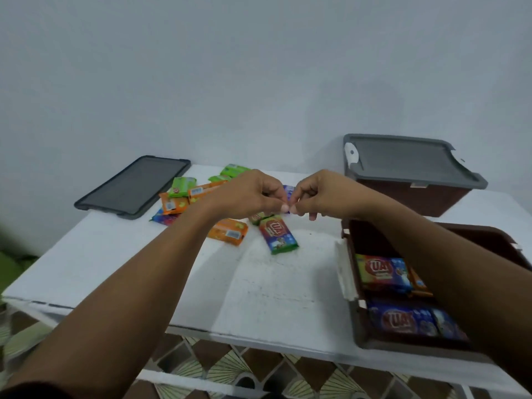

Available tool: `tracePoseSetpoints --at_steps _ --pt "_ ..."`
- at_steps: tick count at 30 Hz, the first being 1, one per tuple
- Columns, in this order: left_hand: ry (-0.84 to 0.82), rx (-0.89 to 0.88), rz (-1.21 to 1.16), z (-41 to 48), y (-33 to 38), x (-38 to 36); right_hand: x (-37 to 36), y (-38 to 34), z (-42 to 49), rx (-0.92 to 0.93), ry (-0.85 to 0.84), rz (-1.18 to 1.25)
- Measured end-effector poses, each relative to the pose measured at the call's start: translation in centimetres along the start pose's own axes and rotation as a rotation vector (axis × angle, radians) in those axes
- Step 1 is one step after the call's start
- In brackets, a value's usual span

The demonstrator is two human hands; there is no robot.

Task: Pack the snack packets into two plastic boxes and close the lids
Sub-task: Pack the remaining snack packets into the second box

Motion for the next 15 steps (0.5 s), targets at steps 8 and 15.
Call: tracePoseSetpoints --at_steps 8,15 --pt "0.085 0.071 0.132 0.6 -7.9 8.3 -5.8 -3.3 6.7 -0.061 -0.022 -0.138" --pt "0.097 0.111 0.347 2.7 -14.7 11.1 -10.4 -2.7 11.1 -0.125 0.035 -0.229"
Point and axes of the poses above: each hand's wrist, its own z-axis towards the middle knuckle, its own x-axis out of the back of the hand, y = z × x, the point moved 1 cm from there along z, towards the middle knuckle, and after that the axes turned 8 degrees about y, right-handed, at the moved point
